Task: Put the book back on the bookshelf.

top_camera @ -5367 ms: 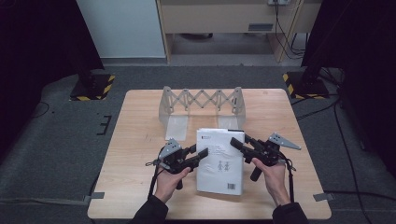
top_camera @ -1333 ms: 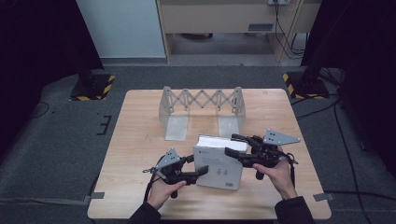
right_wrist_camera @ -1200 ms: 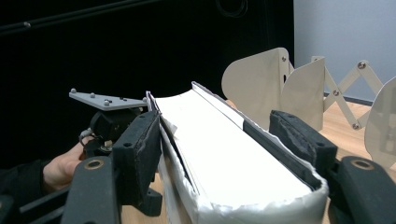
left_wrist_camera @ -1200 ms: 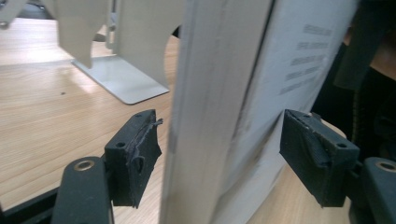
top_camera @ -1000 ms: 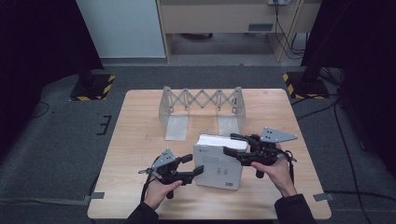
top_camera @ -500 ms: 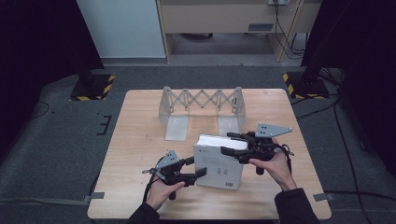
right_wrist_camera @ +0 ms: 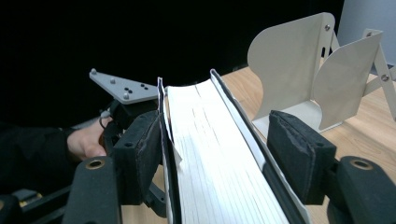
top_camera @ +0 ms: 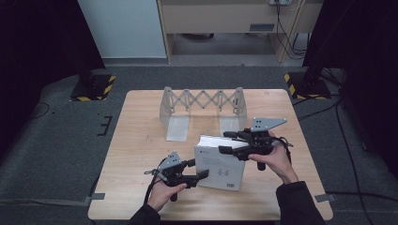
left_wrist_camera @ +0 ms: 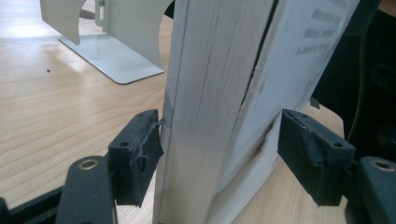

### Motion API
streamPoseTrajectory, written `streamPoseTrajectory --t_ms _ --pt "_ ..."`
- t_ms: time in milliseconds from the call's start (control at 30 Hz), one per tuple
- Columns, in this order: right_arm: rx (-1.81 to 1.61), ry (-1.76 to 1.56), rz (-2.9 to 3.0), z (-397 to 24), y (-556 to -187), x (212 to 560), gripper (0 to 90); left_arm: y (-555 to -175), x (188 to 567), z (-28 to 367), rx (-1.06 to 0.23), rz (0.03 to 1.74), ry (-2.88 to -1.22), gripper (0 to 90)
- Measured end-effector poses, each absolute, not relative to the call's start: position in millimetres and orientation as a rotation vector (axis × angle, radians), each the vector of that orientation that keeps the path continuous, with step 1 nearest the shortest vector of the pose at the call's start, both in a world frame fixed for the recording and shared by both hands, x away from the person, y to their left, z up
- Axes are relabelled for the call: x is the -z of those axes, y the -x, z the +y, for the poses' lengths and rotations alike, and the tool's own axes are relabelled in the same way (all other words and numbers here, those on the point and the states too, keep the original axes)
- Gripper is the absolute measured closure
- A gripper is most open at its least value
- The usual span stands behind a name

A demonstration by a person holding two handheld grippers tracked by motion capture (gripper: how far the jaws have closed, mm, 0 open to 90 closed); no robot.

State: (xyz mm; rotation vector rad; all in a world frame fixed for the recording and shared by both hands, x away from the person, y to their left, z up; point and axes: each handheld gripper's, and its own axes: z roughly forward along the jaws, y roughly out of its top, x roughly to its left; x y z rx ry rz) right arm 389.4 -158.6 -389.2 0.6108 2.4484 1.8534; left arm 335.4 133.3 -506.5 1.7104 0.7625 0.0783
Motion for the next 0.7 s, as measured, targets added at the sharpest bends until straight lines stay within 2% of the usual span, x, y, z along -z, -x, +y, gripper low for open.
streamPoseTrajectory --t_ms 367,700 --pt "-1.806 -0.568 2.497 -155.6 -394.2 387.5 38.7 -335.8 508.3 133.1 -0.08 0.766 -1.716 30.1" --pt "-1.828 -0.572 2.494 -155.1 -398.7 384.7 36.9 -335.9 508.9 133.0 -0.083 0.764 -1.716 30.5"
